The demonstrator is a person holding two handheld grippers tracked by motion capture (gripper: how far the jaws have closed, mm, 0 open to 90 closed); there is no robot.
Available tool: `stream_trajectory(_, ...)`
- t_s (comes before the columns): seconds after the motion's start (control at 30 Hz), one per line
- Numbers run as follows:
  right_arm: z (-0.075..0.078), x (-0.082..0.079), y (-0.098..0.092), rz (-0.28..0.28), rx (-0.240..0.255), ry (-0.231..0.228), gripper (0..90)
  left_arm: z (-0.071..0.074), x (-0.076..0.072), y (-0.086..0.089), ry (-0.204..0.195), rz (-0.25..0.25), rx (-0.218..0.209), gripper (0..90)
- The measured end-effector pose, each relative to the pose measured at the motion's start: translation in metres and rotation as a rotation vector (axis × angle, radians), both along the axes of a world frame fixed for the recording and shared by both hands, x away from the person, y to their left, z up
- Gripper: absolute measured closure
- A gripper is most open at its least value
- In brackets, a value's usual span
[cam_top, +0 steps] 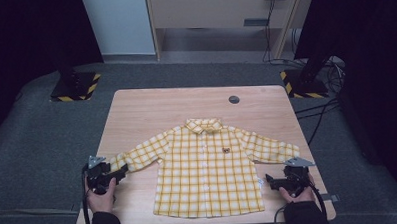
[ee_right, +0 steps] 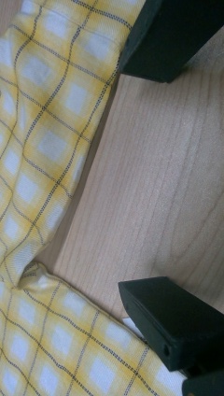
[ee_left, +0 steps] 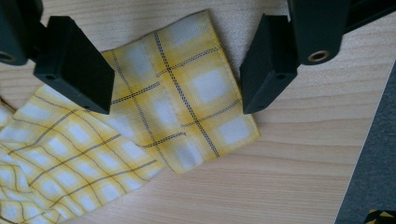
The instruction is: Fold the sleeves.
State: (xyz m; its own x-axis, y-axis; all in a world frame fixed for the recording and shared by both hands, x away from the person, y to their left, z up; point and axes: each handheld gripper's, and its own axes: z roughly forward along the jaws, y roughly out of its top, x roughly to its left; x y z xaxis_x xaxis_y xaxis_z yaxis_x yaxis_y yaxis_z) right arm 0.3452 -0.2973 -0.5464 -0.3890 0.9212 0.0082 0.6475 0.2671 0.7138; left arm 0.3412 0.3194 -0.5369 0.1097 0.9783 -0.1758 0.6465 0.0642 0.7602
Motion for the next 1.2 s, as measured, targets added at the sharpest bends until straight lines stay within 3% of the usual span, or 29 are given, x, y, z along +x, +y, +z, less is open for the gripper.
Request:
stream_trajectory(0.27,0.0,0.0,0.0,0.0,0.0,0.0,0.2,0.0004,-0.0009,-0.0046,0.0,0.022,0.049,39.9)
stream_trajectory(0.53,0.0,0.0,0.0,0.0,0.0,0.0,0.2,0.0011,-0.0018,-0.0047,0.003,0.039,0.067,51.2)
stream_trajectory(1.2,0.0,0.0,0.0002,-0.002,0.0,0.0,0.2,0.0012,0.0016,-0.001,0.009,0.068,0.038,71.5)
